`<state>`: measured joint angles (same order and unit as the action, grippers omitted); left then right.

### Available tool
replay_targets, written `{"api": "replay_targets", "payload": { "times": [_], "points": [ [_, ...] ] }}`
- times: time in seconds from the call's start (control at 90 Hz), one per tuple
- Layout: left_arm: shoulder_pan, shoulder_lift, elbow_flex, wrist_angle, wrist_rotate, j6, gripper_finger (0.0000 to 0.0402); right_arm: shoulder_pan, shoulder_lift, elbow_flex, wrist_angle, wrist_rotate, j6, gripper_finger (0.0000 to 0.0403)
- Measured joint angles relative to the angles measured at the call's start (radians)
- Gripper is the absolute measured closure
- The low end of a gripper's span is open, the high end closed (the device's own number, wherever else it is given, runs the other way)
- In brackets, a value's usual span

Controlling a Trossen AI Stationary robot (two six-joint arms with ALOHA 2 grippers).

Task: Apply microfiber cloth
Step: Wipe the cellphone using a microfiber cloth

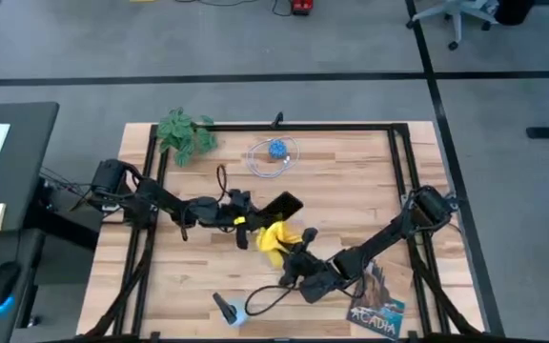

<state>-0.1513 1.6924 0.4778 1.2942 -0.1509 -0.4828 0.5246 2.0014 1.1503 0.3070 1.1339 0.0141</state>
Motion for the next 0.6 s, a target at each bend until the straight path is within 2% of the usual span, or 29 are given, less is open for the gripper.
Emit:
{"api": "replay_targets", "payload": {
  "times": [0.2, 0.344, 0.489, 0.6],
  "points": [
    [-0.006, 0.001, 0.0, -0.012, -0.008, 0.02, 0.0395, -0.026, 0.0, 0.0, 0.153, -0.064, -0.119, 0.039],
    [-0.02, 0.001, 0.0, -0.013, -0.018, 0.029, 0.0395, -0.051, 0.0, 0.0, 0.156, -0.051, -0.122, 0.039],
    [-0.034, 0.002, 0.0, -0.019, -0.042, 0.037, 0.0395, -0.057, 0.0, 0.001, 0.159, 0.096, -0.122, 0.039],
    [-0.035, 0.002, 0.0, -0.019, -0.056, 0.037, 0.0395, -0.046, 0.0, 0.002, 0.166, 0.292, -0.124, 0.0391]
  ]
}}
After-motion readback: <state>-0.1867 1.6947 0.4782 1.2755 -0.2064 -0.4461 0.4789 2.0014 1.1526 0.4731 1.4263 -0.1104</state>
